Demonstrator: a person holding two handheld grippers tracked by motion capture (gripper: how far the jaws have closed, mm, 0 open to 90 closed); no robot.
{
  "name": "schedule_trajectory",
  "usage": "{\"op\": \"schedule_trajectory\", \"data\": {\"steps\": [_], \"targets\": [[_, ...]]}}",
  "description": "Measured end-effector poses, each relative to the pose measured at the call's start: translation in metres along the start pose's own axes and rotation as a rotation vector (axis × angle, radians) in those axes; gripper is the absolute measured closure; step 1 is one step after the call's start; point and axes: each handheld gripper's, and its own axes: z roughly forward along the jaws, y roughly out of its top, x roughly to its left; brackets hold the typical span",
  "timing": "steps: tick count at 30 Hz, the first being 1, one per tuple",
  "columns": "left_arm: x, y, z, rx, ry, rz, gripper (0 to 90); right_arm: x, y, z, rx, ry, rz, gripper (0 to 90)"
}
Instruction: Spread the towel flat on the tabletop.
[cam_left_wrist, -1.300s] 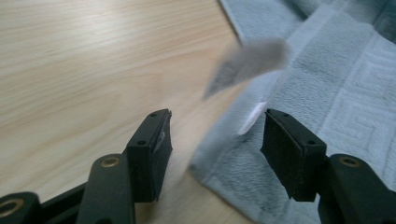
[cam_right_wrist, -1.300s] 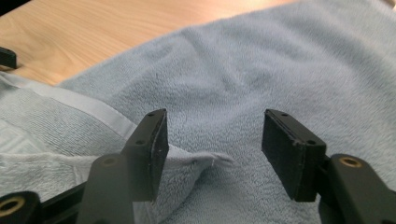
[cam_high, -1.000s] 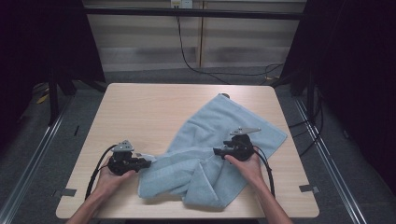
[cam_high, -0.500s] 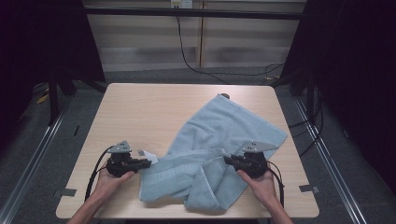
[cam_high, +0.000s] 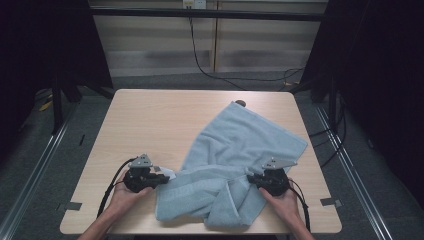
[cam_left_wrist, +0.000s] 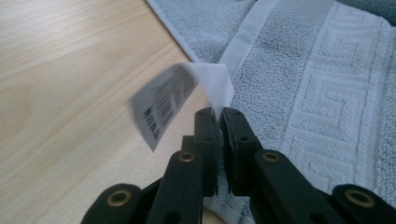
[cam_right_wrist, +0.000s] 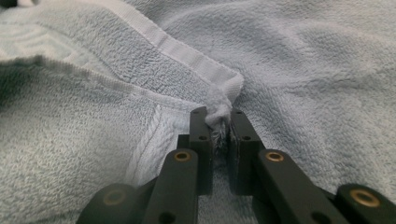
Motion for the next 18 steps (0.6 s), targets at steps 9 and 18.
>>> {"op": "schedule_trajectory", "data": {"steps": [9, 18], "targets": [[0.006, 0.005, 0.007, -0.011, -0.001, -0.025, 85.2, -0.03, 0.031, 0.033, -0.009, -0.033, 0.007, 83.3], [0.009, 0.025, 0.026, -0.021, 0.021, -0.036, 85.5, -0.062, 0.078, 0.073, 0.022, -0.111, 0.036, 83.3]]}}
